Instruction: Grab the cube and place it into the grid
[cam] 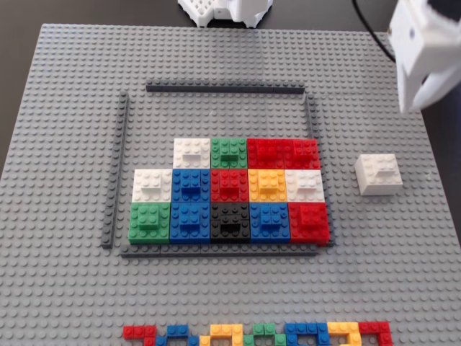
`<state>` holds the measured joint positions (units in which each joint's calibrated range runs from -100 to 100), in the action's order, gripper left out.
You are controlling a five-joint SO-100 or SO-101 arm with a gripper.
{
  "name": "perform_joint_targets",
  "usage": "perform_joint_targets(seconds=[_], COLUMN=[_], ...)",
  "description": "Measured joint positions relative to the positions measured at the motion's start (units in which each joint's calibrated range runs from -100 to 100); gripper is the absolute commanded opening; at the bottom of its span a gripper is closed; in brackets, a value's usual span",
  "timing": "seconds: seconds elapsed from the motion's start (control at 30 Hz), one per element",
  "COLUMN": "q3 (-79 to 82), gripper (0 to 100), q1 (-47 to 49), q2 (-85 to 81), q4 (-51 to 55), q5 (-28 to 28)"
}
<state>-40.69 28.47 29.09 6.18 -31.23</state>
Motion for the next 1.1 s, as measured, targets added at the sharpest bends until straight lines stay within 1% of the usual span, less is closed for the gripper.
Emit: perform_joint_targets(seconds=[0.03, 0.1, 0.2, 0.27, 0.6, 1.1], q3=[-0.7, -2.0, -4.1, -4.5, -4.9, -2.3], gripper=[1, 7, 26, 29, 29, 29], q1=[-0.2, -0.9, -1.7, -2.5, -5.0, -4.7], q2=[1.2, 3.0, 5.3, 5.9, 7.5, 10.3], q4=[0.0, 0.0, 0.0, 0.0, -1.3, -3.2], q5=[0.0, 0.0, 0.0, -0.3, -0.5, -0.1])
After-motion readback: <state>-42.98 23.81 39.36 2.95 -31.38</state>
